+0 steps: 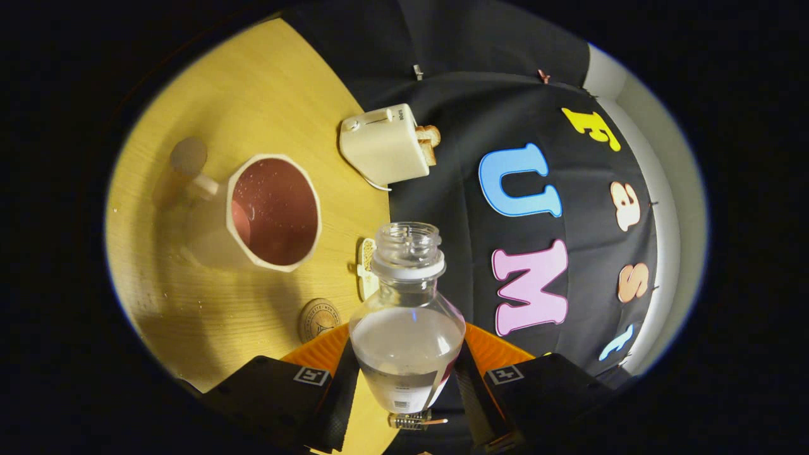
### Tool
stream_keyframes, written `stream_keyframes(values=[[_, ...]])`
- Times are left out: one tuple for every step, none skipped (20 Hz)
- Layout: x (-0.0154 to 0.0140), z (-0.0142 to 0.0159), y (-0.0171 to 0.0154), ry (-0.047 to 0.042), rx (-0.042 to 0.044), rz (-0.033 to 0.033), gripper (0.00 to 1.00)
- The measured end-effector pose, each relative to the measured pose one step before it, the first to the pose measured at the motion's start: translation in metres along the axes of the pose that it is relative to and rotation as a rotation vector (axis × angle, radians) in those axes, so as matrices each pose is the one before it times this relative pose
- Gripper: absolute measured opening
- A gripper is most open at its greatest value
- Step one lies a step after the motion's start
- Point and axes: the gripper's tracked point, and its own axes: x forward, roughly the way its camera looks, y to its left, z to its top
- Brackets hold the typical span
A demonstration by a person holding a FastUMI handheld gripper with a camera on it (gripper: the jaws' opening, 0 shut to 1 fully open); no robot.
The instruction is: Take the bottle from table, then pour the juice into the cup, finally place the bottle on the coaster
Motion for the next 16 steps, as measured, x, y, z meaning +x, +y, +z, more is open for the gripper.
stream_keyframes(values=[[0.00306, 0.00208, 0.00073, -0.00056, -0.02139, -0.00028, 0.75], [0.0041, 0.00264, -0.00105, -0.00362, -0.02457, -0.00035, 0.75], [0.00331, 0.00184, -0.00083, -0.00386, -0.02595, -0.00061, 0.75], [0.00358, 0.00068, -0.00029, -0.00315, -0.02647, 0.00208, 0.75], [0.00235, 0.00052, 0.00162, -0.00503, -0.024, 0.00446, 0.75], [0.0017, 0.00191, 0.00114, -0.00542, -0.02206, 0.00477, 0.75], [0.00077, 0.00102, 0.00097, -0.00827, -0.02273, 0.00384, 0.75], [0.00002, 0.00209, 0.00112, -0.01168, -0.02254, 0.00201, 0.75], [0.00055, 0.00278, 0.00123, -0.01142, -0.0244, 0.00249, 0.75], [0.00144, 0.00288, 0.00027, -0.01033, -0.02457, 0.00517, 0.75], [-0.00042, 0.0016, 0.0003, -0.01154, -0.02237, 0.00049, 0.75], [0.00083, 0.00332, 0.00047, -0.0172, -0.02011, -0.00098, 0.75], [0.0002, 0.00094, 0.00112, -0.00738, -0.01774, 0.00174, 0.75], [0.00096, -0.00051, 0.00063, -0.00513, -0.01228, 0.00244, 0.75], [0.00048, 0.00037, -0.00027, -0.00255, -0.0087, 0.00048, 0.75], [0.00091, 0.00124, -0.0005, -0.00184, -0.01001, 0.00175, 0.75]])
